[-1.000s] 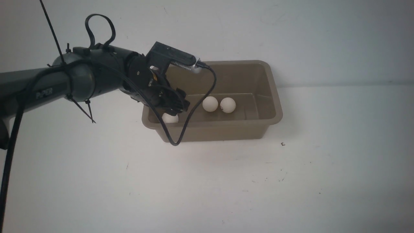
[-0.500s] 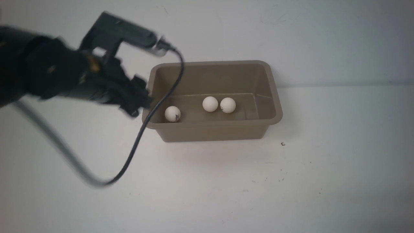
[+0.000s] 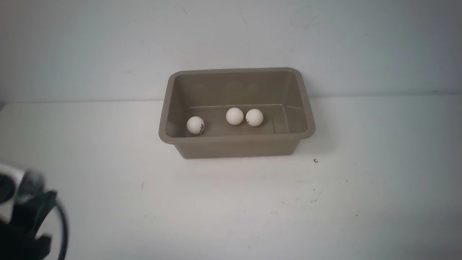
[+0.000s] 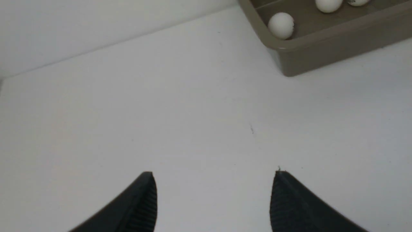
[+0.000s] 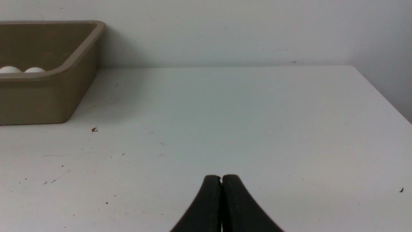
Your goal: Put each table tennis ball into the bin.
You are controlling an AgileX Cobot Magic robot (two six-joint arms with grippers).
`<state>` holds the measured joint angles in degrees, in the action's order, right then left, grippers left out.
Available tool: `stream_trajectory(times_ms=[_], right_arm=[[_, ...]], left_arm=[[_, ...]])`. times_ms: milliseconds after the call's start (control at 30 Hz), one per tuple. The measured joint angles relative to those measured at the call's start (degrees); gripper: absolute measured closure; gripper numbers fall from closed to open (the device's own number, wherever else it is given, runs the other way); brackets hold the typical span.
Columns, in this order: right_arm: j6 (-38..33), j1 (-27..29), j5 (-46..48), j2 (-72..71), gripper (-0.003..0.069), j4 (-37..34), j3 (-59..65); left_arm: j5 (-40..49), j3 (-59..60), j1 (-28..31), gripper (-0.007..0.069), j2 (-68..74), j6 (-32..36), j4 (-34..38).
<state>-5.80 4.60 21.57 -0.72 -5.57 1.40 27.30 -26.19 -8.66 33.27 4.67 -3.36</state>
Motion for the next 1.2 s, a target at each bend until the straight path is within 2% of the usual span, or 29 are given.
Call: stream_trajectory(times_ms=[267,467,500,800,1067,1200], right_arm=[[0.0,0.0,0.0,0.0,0.0673,0.0,0.0],[0.0,0.0,0.0,0.0,0.0673,0.0,0.0],[0.0,0.0,0.0,0.0,0.0673,0.0,0.0],[0.0,0.0,0.0,0.0,0.0673,0.0,0.0],[0.0,0.0,0.1,0.0,0.0673,0.0,0.0],[0.0,0.0,0.1,0.0,0.0673,0.0,0.0]], left_arm=[[0.8,7.9,1.2,0.0198,-24.0,-0.9,0.1],[2.6,7.9,1.2,0.0198,-31.6,-0.9,1.8],[5.5,7.9,1.2,0.0198,-33.7,-1.3,3.4],[8.8,7.9,1.7,0.0198,-34.1,-1.3,3.4],[9.2,7.9,8.7,0.0198,-34.2,-1.3,3.4],[9.7,8.0,9.1,0.0198,-34.2,-1.3,3.4]])
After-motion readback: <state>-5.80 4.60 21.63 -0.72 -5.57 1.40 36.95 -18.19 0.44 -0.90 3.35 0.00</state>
